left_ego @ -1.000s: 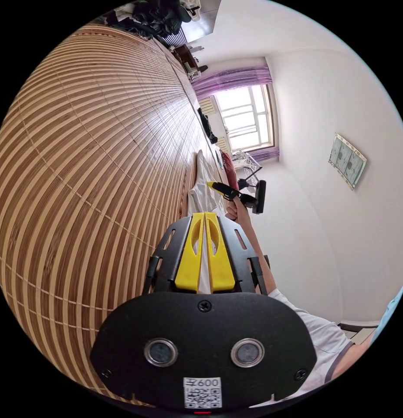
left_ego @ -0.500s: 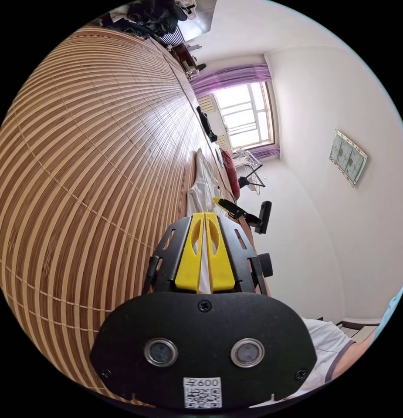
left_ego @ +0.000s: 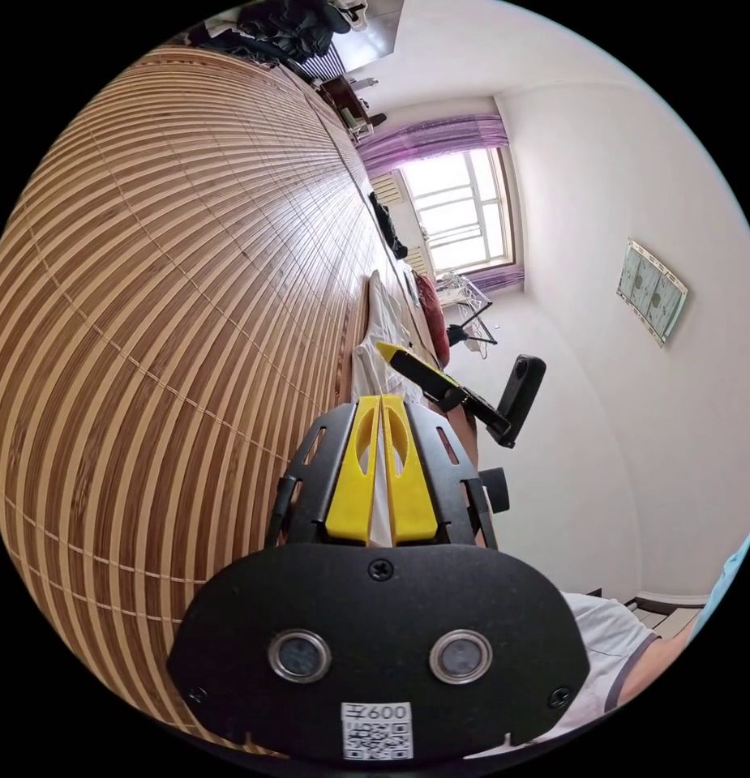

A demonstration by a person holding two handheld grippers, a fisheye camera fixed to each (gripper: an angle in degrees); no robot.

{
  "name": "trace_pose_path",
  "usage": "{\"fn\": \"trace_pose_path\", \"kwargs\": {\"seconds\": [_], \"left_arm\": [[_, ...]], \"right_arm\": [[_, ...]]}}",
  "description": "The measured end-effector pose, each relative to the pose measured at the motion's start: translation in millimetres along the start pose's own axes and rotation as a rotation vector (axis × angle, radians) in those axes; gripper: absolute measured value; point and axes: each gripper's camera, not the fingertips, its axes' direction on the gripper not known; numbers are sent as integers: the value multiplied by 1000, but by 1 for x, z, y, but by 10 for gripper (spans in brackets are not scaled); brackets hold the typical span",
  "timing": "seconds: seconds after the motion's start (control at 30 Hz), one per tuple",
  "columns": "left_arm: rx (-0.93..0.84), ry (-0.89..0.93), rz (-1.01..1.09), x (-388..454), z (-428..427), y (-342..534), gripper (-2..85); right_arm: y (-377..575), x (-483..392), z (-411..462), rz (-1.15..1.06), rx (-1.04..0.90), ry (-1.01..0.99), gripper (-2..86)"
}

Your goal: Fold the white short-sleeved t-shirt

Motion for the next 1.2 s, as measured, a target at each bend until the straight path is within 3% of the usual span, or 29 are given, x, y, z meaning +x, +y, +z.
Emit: {"fn": "trace_pose_path", "kwargs": {"seconds": [0.1,0.27,0.43,0.53,0.7,0.93,1.2], "left_arm": [[6,5,-2,0,-3,-1,1],[1,8,-5,-1,-3,-2,0],[-10,13,-8,-3,-2,-3,1],[-10,15,-10,-3,-5,-4,1],[-1,17,-16,-5,-9,-5,0],[-11,14,-17,-6,-10,-8,1],[-5,28,-33,-8,-16,-11,0]], "right_arm": [[8,3,10,6,9,-6,-9],[5,30,6,195,7,-132,-9],[3,12,9,125,9,-57,-9],[-5,13,-10,73,82,-146,-9],[-44,60,-38,177,201,10,-9],[-134,180,18,375,50,28,-9],[-172,221,56,307,-127,66,-8]]}}
